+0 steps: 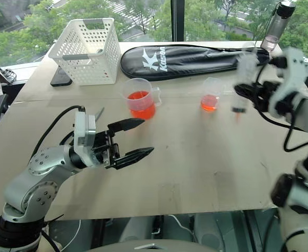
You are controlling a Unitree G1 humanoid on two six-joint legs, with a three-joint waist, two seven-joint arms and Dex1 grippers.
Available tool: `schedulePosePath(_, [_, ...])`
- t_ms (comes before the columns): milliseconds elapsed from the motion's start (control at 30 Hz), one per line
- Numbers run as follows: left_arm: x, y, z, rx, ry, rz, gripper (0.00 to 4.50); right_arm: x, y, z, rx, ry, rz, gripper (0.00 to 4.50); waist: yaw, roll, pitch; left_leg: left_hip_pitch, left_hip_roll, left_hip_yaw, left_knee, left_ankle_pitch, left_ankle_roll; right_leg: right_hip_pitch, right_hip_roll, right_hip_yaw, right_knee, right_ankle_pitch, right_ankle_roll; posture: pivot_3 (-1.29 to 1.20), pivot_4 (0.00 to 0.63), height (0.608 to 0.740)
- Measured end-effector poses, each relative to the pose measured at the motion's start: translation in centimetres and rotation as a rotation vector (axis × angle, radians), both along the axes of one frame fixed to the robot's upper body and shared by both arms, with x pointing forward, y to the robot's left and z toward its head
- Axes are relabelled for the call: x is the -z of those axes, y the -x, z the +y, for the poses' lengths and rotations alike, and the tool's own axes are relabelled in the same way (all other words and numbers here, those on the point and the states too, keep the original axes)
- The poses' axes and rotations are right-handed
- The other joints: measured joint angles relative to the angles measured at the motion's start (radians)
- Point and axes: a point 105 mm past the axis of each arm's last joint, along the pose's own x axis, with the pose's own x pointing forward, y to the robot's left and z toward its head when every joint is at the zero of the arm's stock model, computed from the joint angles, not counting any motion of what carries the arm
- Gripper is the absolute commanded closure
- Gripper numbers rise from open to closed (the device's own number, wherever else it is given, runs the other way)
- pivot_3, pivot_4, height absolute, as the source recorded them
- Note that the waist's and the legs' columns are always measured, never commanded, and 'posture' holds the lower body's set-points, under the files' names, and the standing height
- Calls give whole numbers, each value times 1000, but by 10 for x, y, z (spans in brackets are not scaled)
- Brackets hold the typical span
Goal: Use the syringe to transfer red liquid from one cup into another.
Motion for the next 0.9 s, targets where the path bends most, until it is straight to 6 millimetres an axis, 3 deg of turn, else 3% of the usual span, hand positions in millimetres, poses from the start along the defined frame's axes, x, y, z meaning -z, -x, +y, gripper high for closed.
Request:
schedulePosePath(167, [-6, -11, 7, -77, 35, 14, 0, -32, -4, 64, -154, -90, -187, 2986, 5, 0, 0, -2, -3, 0, 0, 0, 0, -1, -2, 0, 0, 0, 0, 0, 150, 724])
schedulePosePath(267, [-11, -18, 15, -155, 88, 42, 0, -42, -12, 95, -201, -107, -298, 2987, 3, 0, 0, -4, -4, 1, 0, 0, -1, -3, -5, 0, -1, 0, 0, 0, 150, 724])
schedulePosePath(367, [-25, -35, 38, -320, 153, 58, 0, -45, -20, 137, -296, -167, -399, 2988, -4, -1, 0, -4, -4, 1, 1, 1, -1, -7, -5, 1, 4, 0, 1, 0, 150, 724])
schedulePosePath(400, [-36, -42, 53, -393, 199, 55, 0, -44, -24, 158, -338, -191, -429, 2988, -5, -2, 1, -4, -4, 1, 1, 1, -2, -8, -5, 0, 6, 0, 0, 0, 150, 724])
schedulePosePath(467, [-49, -51, 78, -496, 226, 44, 0, -41, -30, 179, -372, -208, -462, 2988, -6, -2, 1, -4, -4, 1, 1, 3, -6, -8, -5, 0, 7, 0, 0, 0, 150, 724])
schedulePosePath(533, [-62, -62, 106, -615, 220, 31, 0, -37, -41, 194, -372, -204, -505, 2988, -2, -3, 1, -3, -5, 1, 1, 4, -6, -8, -2, -1, 7, 0, 0, 0, 150, 724])
schedulePosePath(633, [-79, -77, 133, -730, 186, -2, 0, -31, -53, 213, -364, -169, -561, 2988, 4, -8, 3, -3, -6, 1, 1, 4, -7, -8, -2, -3, 7, 0, 0, 0, 150, 724])
schedulePosePath(767, [-104, -87, 146, -794, 161, -69, 0, -17, -61, 228, -361, -120, -591, 2989, 2, -13, 4, -4, -6, 1, 1, 4, -7, -8, -3, -3, 6, 0, 0, 0, 150, 724])
schedulePosePath(900, [-128, -97, 157, -835, 153, -110, 0, 3, -71, 229, -335, -62, -583, 2989, 0, -15, 6, -5, -6, 1, 0, 5, -9, -10, -6, -3, 6, 0, 0, 0, 150, 724])
